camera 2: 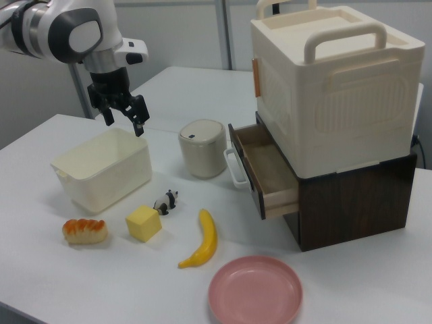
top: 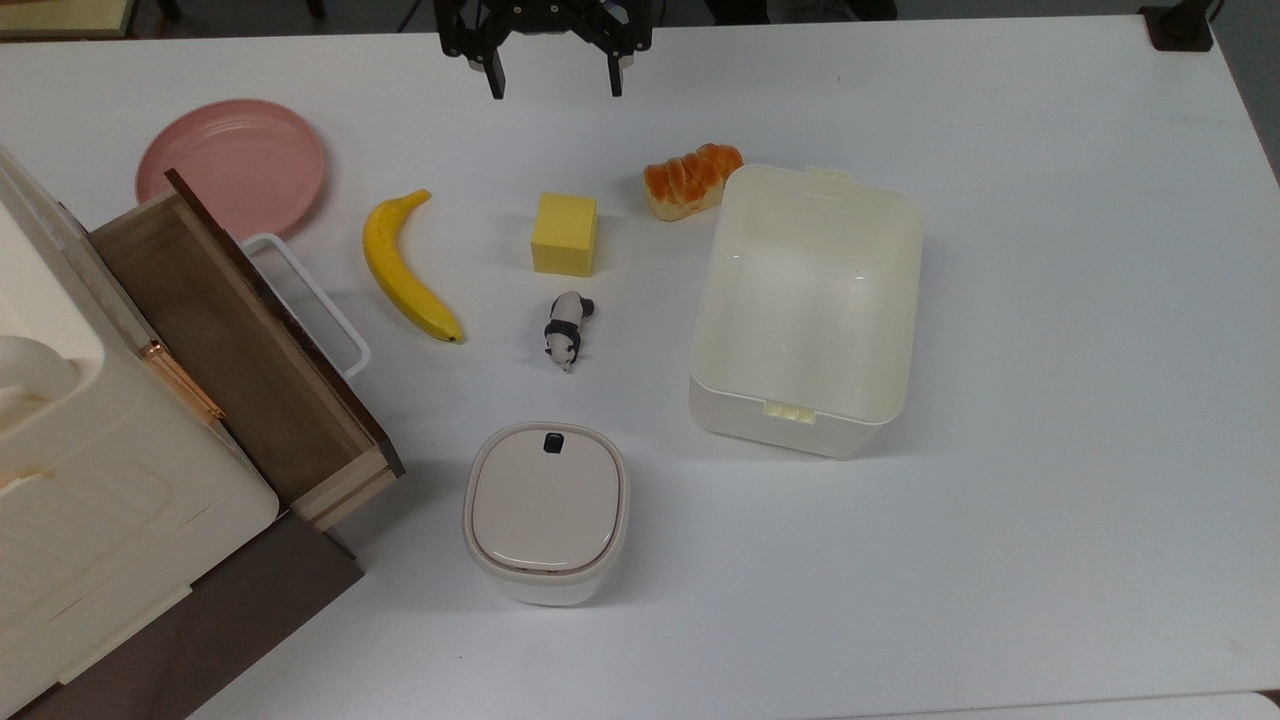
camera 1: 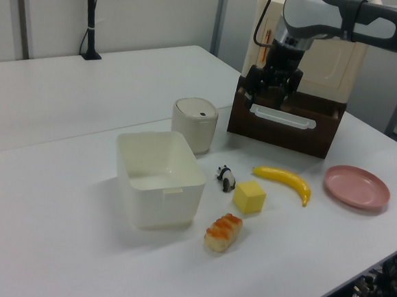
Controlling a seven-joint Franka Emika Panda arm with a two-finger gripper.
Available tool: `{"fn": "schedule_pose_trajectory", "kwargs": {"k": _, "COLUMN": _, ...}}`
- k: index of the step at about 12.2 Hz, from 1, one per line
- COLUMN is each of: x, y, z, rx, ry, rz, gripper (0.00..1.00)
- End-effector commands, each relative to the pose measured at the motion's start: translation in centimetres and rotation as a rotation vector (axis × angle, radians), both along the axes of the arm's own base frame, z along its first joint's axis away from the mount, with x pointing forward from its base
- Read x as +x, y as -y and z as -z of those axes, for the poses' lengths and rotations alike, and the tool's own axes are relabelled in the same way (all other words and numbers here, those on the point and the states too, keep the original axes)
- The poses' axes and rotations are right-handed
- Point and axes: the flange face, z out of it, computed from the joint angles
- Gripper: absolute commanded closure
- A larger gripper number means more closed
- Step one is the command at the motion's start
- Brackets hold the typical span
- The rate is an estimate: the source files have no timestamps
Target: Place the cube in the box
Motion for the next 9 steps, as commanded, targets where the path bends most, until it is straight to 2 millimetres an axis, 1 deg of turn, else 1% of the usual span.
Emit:
{"fn": "schedule_pose_trajectory", "kwargs": {"k": 1, "x": -0.6, "y": 0.1, "z": 0.2, "rx": 0.014, "ry": -0.013, "rz": -0.009, "gripper": 0.0}}
{"fn": "schedule_pose_trajectory", "kwargs": {"k": 6, "x": -0.6, "y": 0.5, "z": 0.4, "rx": 0.015, "ry": -0.01, "rz": 0.012, "gripper": 0.0}}
{"fn": "schedule_pose_trajectory", "kwargs": {"k": 9, "x": -0.8, "y": 0.0, "z": 1.7, "rx": 0.007, "ry": -0.028, "rz": 0.001, "gripper": 0.0}}
